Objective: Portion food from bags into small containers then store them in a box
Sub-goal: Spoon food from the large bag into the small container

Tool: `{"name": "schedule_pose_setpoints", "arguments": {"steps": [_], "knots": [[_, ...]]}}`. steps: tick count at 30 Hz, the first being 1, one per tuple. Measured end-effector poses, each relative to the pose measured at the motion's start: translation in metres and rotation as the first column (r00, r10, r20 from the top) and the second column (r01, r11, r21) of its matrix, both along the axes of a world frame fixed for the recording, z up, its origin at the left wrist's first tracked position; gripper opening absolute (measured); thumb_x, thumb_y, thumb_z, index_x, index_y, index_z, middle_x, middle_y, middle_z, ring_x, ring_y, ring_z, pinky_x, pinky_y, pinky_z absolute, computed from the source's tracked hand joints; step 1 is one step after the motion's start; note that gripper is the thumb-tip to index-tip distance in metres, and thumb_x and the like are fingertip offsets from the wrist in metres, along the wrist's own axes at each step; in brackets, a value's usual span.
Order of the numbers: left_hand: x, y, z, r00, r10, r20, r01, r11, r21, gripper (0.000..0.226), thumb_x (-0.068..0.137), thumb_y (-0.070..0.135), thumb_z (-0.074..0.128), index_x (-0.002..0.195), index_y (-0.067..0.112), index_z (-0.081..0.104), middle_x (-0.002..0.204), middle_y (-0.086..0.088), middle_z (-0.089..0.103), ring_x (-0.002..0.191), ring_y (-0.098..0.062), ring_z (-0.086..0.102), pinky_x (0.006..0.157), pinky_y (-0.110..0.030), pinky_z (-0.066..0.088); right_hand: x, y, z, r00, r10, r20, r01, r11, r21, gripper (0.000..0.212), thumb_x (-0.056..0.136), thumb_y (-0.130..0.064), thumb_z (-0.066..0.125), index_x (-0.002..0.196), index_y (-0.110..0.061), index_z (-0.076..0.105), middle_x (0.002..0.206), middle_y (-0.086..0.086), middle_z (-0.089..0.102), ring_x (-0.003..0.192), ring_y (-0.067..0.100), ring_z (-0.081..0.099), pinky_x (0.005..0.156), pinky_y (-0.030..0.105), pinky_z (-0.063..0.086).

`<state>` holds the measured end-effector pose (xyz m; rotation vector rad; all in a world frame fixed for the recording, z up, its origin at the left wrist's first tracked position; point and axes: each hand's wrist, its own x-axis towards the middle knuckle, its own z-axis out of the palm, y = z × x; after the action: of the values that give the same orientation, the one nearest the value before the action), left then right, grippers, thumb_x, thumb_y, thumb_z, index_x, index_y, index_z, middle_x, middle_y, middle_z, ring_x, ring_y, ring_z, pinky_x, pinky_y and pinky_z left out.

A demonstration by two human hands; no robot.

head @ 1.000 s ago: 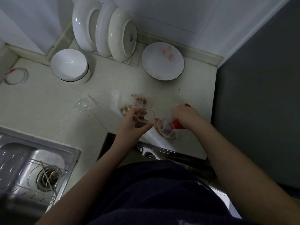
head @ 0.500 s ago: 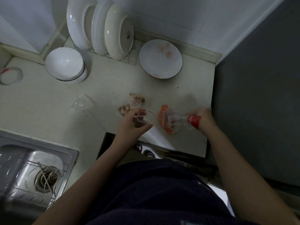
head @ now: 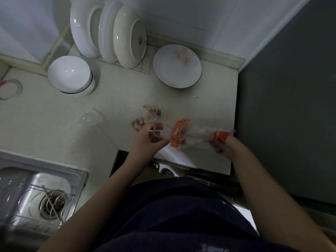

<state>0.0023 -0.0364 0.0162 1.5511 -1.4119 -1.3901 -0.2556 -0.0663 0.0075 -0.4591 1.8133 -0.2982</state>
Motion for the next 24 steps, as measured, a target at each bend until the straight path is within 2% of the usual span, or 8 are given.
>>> {"name": "schedule_pose_setpoints", "arguments": {"steps": [2, 5, 9, 12, 16, 20, 22, 24], "knots": [[0.0, 0.0, 0.001, 1.0, -0.003, -0.011, 0.003, 1.0, 0.006, 0.052, 0.078, 0.028, 0.077, 0.124, 0.018, 0.055, 0.11, 0.02, 0.058, 0.09, 0.017, 0.059, 0.072, -0.006, 0.049, -0.001, 0.002, 0.004, 0.997, -0.026, 0.078, 0.024, 1.0, 0.018, 0.025, 0.091, -0.004, 0.051, 0.071, -0.018, 0.049, 0.034, -0.01, 0.041, 0.025, 0.001, 0.029, 0.03, 0.011, 0.017], [0.0, 0.001, 0.003, 1.0, 0.0, -0.027, 0.001, 1.0, 0.015, 0.056, 0.073, 0.041, 0.076, 0.121, 0.021, 0.055, 0.111, 0.019, 0.059, 0.091, 0.017, 0.059, 0.072, -0.006, 0.049, 0.001, 0.0, 0.016, 0.995, -0.028, 0.099, 0.029, 1.0, -0.002, 0.026, 0.091, -0.006, 0.053, 0.069, -0.018, 0.046, 0.041, -0.005, 0.04, 0.03, 0.003, 0.028, 0.032, 0.015, 0.018], [0.001, 0.001, -0.001, 1.0, -0.003, -0.022, 0.004, 0.999, 0.036, 0.047, 0.079, 0.025, 0.078, 0.119, 0.026, 0.054, 0.11, 0.02, 0.059, 0.09, 0.017, 0.059, 0.071, -0.004, 0.048, 0.005, -0.002, 0.039, 0.995, 0.094, -0.031, -0.097, 0.989, -0.113, 0.026, 0.086, -0.008, 0.064, 0.066, -0.016, 0.049, 0.057, 0.002, 0.039, 0.048, 0.011, 0.032, 0.043, 0.021, 0.024], [0.0, 0.002, -0.001, 1.0, -0.014, -0.02, 0.014, 0.999, 0.035, 0.045, 0.08, 0.026, 0.078, 0.117, 0.029, 0.053, 0.109, 0.021, 0.059, 0.092, 0.017, 0.058, 0.07, -0.003, 0.048, 0.006, -0.004, 0.057, 0.992, 0.11, -0.07, -0.12, 0.977, -0.174, 0.028, 0.086, -0.007, 0.065, 0.066, -0.015, 0.048, 0.057, 0.005, 0.042, 0.048, 0.014, 0.035, 0.042, 0.019, 0.029], [-0.001, 0.002, 0.0, 0.999, -0.03, -0.019, 0.03, 0.999, 0.013, 0.045, 0.08, 0.03, 0.077, 0.118, 0.029, 0.053, 0.111, 0.021, 0.06, 0.095, 0.014, 0.059, 0.071, -0.002, 0.046, 0.003, -0.002, 0.08, 0.999, 0.041, 0.017, -0.037, 0.985, -0.167, 0.022, 0.09, 0.007, 0.049, 0.077, -0.008, 0.057, 0.051, 0.003, 0.05, 0.033, 0.005, 0.044, 0.032, 0.012, 0.032], [-0.002, 0.002, -0.001, 0.999, -0.033, -0.027, 0.033, 0.999, 0.0, 0.046, 0.079, 0.031, 0.078, 0.118, 0.028, 0.053, 0.111, 0.02, 0.061, 0.096, 0.01, 0.06, 0.073, -0.003, 0.047, -0.005, 0.002, 0.1, 0.989, 0.144, -0.017, -0.145, 0.974, -0.174, 0.023, 0.091, 0.007, 0.045, 0.083, -0.01, 0.059, 0.037, -0.007, 0.053, 0.029, -0.001, 0.046, 0.031, 0.01, 0.034], [-0.003, 0.002, -0.001, 0.999, -0.034, -0.034, 0.034, 0.999, -0.005, 0.046, 0.079, 0.03, 0.078, 0.119, 0.025, 0.054, 0.11, 0.02, 0.061, 0.095, 0.011, 0.06, 0.073, -0.003, 0.046, -0.011, 0.002, 0.107, 0.98, 0.19, -0.062, -0.199, 0.959, -0.204, 0.02, 0.093, 0.007, 0.045, 0.093, -0.005, 0.061, 0.041, -0.003, 0.057, 0.031, 0.001, 0.05, 0.031, 0.012, 0.037], [-0.003, 0.002, -0.002, 0.999, -0.034, -0.04, 0.034, 0.999, 0.003, 0.047, 0.079, 0.03, 0.079, 0.119, 0.024, 0.055, 0.11, 0.019, 0.062, 0.095, 0.011, 0.061, 0.072, -0.003, 0.046, -0.017, 0.001, 0.111, 0.955, 0.263, -0.138, -0.287, 0.937, -0.197, 0.021, 0.093, 0.007, 0.045, 0.101, 0.0, 0.062, 0.057, 0.009, 0.063, 0.036, 0.007, 0.055, 0.036, 0.016, 0.041]]}}
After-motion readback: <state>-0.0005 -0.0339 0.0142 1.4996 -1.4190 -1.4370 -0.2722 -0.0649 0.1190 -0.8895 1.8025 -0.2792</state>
